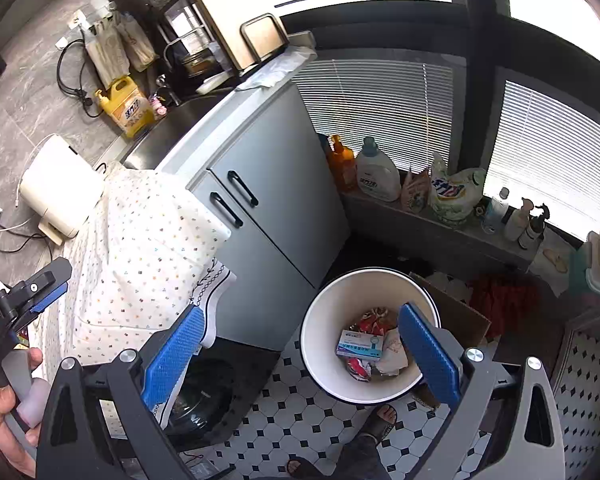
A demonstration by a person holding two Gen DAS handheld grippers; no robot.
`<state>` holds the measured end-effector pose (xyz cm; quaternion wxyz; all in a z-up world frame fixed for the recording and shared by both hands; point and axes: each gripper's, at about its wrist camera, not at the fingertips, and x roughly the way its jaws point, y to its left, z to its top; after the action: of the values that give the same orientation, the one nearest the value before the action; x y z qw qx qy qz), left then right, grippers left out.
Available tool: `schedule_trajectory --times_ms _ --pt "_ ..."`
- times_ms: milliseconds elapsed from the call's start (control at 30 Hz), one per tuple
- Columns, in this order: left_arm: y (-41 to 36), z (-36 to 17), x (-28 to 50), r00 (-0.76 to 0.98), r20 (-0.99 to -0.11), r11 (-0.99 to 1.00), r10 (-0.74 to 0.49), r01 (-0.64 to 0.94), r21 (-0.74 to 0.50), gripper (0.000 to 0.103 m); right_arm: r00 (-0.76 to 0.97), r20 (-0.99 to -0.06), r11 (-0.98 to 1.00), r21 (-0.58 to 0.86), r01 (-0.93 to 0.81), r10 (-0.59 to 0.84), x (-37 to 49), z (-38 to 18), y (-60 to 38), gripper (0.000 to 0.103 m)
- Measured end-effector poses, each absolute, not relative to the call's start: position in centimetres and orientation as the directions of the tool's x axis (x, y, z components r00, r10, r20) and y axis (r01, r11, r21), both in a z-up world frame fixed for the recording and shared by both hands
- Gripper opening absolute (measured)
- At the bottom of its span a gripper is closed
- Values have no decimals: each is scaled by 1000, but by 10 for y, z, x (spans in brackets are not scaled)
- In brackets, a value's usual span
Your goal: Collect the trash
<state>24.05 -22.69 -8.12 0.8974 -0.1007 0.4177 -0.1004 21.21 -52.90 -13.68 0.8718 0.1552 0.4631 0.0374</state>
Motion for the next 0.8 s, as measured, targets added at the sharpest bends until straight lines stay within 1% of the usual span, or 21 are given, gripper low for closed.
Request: schedule_trajectory --times_ms 133,467,800 --pt "-189 -71 216 673 -707 971 -218 79 -225 97 588 -785 959 277 50 196 203 -118 -495 95" --pt "-92 -54 139 736 -658 975 -159 12 -221 97 623 -756 965 263 11 199 160 -87 -409 95" --pt "-22 -35 64 786 -608 975 -110 -33 -219 97 667 -707 961 273 -52 237 100 -62 -335 95"
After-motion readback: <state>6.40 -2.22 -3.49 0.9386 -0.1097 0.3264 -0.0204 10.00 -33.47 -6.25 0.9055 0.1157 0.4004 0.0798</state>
